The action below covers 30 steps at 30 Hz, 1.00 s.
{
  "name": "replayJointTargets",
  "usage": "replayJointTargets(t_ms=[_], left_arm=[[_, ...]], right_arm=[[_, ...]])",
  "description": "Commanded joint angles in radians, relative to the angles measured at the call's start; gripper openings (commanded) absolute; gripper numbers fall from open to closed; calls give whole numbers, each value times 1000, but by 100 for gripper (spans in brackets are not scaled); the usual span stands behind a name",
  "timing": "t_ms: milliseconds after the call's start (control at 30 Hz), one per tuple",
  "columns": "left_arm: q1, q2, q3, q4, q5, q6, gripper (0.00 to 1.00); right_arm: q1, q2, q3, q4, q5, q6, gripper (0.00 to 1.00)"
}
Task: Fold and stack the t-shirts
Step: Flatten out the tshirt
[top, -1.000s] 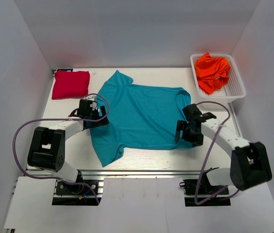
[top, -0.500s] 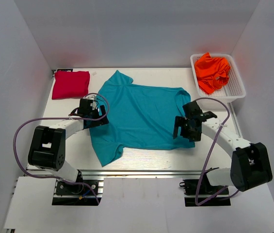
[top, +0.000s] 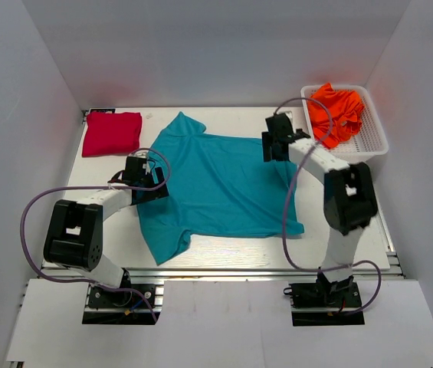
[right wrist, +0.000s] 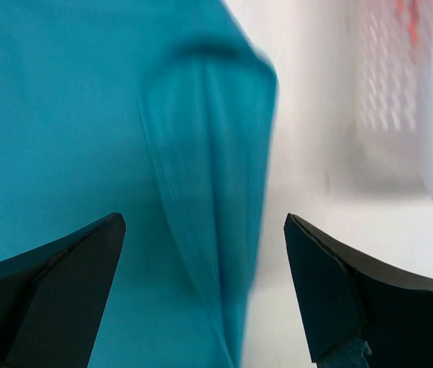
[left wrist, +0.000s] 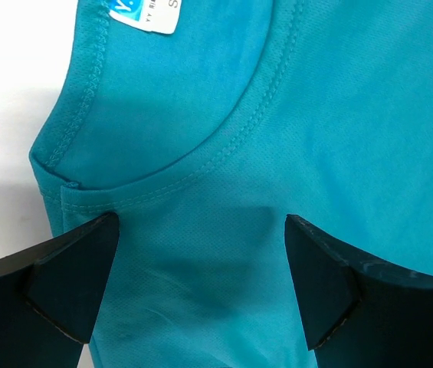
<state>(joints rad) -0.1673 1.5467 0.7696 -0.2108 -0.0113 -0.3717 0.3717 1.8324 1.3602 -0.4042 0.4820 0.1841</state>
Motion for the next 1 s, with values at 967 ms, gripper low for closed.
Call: replayJointTargets(t_ms=[967], left_arm=[[3, -31, -61, -251, -227, -116, 100]], right_arm=[[-175, 493, 598, 133, 132, -252, 90]])
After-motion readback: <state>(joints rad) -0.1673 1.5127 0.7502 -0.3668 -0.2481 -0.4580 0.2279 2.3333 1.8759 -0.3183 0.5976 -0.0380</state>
